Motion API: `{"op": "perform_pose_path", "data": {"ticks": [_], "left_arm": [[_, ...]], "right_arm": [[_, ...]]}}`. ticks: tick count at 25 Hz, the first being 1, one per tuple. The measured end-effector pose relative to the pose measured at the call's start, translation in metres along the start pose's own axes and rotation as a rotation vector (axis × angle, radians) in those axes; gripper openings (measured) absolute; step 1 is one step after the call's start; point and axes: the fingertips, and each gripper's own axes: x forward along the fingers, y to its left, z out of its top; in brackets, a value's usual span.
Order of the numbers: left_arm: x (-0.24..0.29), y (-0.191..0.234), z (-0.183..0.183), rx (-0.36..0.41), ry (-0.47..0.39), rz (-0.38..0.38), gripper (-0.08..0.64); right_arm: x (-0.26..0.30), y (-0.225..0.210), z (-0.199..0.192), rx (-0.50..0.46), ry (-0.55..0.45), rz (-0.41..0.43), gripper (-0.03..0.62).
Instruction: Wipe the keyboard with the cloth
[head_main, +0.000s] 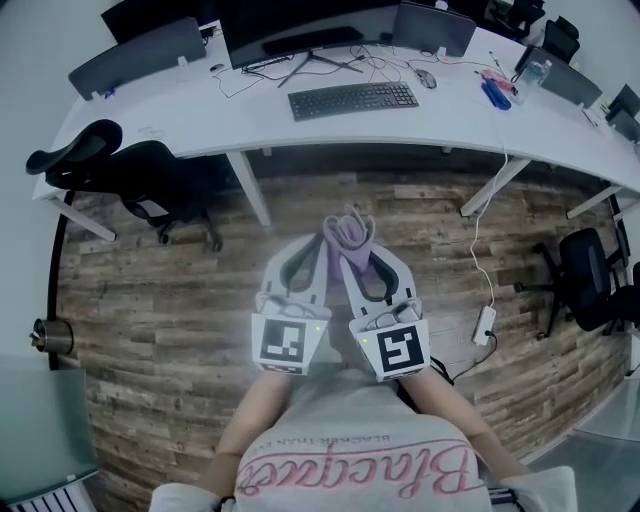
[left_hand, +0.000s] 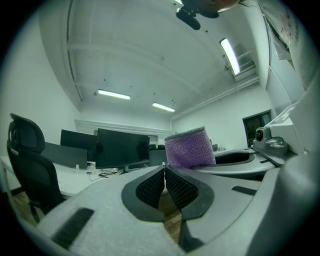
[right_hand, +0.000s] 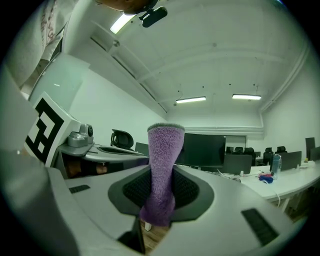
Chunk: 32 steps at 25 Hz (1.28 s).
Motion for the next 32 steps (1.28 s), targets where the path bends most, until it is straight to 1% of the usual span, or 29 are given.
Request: {"op": "perform_pose_path", "data": {"ticks": [7, 9, 12, 16, 18, 21, 23, 26, 29, 32], "left_arm": [[0.034, 0.044, 0.004, 0.024, -0.003, -0.019, 0.006], [0.04, 0.049, 0.002, 0.033, -0.001, -0.029, 0.006], [0.046, 0.058, -0.003, 0.016, 0.007, -0.033, 0.006], [0.054, 0.062, -0.01, 0.027, 0.021, -0.045, 0.006], [0.058, 0.063, -0.011, 0.021, 0.028, -0.047, 0.006], [0.067, 0.065, -0.011, 0.007, 0.025, -0.044, 0.006], [0.072, 0.068, -0.012, 0.002, 0.024, -0.037, 0.006], [0.085, 0.076, -0.014, 0.032, 0.028, -0.025, 0.006], [0.101, 0.084, -0.013, 0.026, 0.027, -0.006, 0.006], [0.121, 0.09, -0.015, 0.031, 0.026, -0.007, 0.006]], "right_arm": [[0.054, -0.011, 0.008, 0.017, -0.014, -0.035, 0.086], [0.063, -0.013, 0.009, 0.029, -0.014, -0.044, 0.086], [0.073, -0.017, 0.008, 0.037, -0.006, -0.052, 0.086], [0.079, -0.024, 0.001, 0.057, 0.016, -0.061, 0.086], [0.081, -0.03, -0.003, 0.068, 0.031, -0.07, 0.086], [0.088, -0.041, -0.005, 0.077, 0.026, -0.082, 0.086], [0.094, -0.047, -0.009, 0.09, 0.024, -0.082, 0.086], [0.107, -0.059, -0.018, 0.114, 0.038, -0.074, 0.086], [0.124, -0.071, -0.023, 0.112, 0.041, -0.063, 0.086], [0.143, -0.083, -0.024, 0.108, 0.036, -0.045, 0.086]]}}
